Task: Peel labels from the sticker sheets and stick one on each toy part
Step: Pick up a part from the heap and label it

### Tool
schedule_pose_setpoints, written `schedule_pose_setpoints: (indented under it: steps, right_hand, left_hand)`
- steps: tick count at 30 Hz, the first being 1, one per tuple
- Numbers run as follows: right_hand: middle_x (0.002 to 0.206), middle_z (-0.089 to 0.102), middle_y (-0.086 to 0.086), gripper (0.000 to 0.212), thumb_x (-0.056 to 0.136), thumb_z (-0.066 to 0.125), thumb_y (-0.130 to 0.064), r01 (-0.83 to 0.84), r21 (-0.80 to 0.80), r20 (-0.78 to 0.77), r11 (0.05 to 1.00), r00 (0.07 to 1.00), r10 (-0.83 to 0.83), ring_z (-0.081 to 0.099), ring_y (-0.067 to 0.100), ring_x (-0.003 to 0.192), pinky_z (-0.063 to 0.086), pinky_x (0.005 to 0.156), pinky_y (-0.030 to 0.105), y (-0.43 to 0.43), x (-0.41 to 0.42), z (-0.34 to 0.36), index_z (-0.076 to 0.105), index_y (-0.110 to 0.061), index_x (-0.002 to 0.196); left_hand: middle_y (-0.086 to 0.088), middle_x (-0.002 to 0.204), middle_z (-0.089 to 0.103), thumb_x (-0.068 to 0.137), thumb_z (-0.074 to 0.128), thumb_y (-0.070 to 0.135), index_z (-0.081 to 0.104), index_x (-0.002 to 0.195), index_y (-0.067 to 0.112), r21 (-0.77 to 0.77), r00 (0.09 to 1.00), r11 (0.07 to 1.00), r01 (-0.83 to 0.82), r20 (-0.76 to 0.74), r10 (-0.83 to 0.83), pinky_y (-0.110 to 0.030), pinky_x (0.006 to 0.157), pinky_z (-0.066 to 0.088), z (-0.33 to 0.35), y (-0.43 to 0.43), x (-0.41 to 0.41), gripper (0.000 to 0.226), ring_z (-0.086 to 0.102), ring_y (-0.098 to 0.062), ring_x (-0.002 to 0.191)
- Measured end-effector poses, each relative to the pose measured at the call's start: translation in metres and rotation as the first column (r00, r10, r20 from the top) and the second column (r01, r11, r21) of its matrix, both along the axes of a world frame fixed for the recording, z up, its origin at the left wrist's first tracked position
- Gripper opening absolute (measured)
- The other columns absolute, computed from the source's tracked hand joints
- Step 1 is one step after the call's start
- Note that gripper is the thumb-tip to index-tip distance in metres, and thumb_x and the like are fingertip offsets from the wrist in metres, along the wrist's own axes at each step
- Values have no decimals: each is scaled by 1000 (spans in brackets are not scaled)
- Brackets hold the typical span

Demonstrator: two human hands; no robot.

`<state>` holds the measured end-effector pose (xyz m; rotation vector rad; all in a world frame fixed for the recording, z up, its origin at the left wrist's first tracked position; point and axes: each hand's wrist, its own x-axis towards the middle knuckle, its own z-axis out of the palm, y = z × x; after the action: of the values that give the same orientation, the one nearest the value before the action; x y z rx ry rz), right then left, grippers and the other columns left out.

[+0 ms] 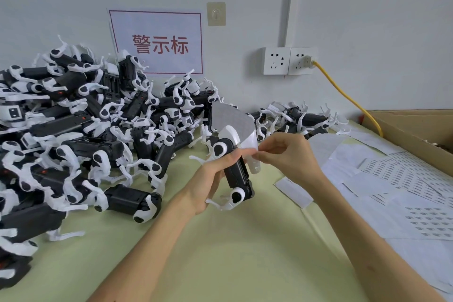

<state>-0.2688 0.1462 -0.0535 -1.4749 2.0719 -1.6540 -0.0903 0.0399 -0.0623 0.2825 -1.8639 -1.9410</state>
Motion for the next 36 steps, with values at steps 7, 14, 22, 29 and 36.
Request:
schedule_pose_setpoints:
  steps: [7, 14, 22, 29, 36]
  right_hand:
    - [72, 76, 0, 7, 84, 83, -14, -46, 0, 44, 999, 998, 46, 75, 22, 69, 63, 75, 42, 0, -3, -1, 80, -13, 78]
    - [81, 76, 10, 8, 90, 75, -6, -128, -27, 152, 991, 980, 131, 76, 29, 79, 64, 77, 41, 2, -6, 0, 78, -4, 82]
    - [82, 78, -5, 7, 84, 82, -12, -121, 2, 35, 993, 992, 121, 76, 15, 78, 59, 73, 23, 2, -3, -1, 79, -16, 88]
    - [76, 75, -15, 16, 80, 85, -10, -17, -24, -106, 1000, 994, 14, 73, 3, 71, 57, 71, 18, -3, 3, -8, 76, -23, 82]
    - [74, 76, -8, 16, 80, 81, -4, 29, -75, -116, 997, 993, -37, 71, 4, 67, 59, 72, 23, -5, 12, -12, 78, -20, 79]
  left_hand:
    - [2, 124, 73, 79, 65, 62, 77, 119, 28, 69, 1000, 998, -8, -3, 8, -30, 103, 41, 2, 1, 1, 54, 64, -8, 116]
    - [-16, 114, 69, 86, 64, 52, 77, 121, 19, 162, 1000, 987, 8, -3, -8, -29, 90, 50, 4, 3, 3, 50, 67, -21, 100]
    - [-21, 139, 62, 88, 60, 53, 72, 129, 21, 275, 999, 962, -2, -44, 15, -40, 102, 45, 2, -2, 3, 53, 58, -31, 113]
    - [-20, 142, 60, 88, 59, 52, 69, 133, 22, 274, 1000, 961, 22, -19, -17, -51, 117, 35, -2, -4, 1, 55, 46, -45, 139]
    - [-3, 101, 73, 87, 61, 53, 74, 126, 26, 276, 1000, 961, 31, -8, -30, -24, 64, 54, 3, -1, 3, 49, 66, -19, 87]
